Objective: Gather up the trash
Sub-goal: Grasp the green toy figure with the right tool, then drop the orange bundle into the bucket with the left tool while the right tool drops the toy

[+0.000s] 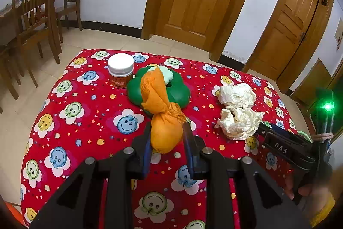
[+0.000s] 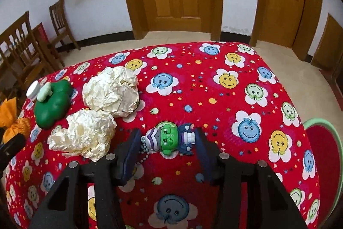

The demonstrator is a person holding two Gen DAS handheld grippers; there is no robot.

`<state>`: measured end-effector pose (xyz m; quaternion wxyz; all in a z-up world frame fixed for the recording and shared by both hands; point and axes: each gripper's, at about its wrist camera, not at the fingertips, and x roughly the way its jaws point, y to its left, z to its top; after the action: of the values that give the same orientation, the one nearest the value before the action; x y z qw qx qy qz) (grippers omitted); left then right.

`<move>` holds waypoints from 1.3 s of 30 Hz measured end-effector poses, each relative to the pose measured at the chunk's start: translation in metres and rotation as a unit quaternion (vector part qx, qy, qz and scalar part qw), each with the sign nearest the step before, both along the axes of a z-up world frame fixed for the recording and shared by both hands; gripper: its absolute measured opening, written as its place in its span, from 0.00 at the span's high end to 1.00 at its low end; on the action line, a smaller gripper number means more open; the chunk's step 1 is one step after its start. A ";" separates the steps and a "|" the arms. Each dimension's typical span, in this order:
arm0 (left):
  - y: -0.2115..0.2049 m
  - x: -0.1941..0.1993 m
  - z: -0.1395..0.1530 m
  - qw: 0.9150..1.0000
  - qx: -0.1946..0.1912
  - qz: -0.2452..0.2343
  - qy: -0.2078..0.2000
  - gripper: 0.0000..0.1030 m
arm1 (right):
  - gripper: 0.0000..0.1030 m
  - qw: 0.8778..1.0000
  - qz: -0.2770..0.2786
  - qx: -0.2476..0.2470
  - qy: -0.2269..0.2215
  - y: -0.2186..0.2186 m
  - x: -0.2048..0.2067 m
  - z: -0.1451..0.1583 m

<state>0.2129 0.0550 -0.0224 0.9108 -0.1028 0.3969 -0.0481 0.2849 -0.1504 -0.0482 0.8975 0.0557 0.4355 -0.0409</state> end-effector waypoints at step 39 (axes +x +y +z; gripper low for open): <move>-0.152 -0.064 0.070 0.988 -0.024 -0.152 -0.006 0.75 | 0.51 0.987 -0.143 0.040 -0.066 -0.147 -0.190 0.081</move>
<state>0.1486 -0.0966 0.0478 0.8924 -0.0626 0.4012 -0.1965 0.0946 -0.2979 0.0331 0.9060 0.1561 0.3645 -0.1478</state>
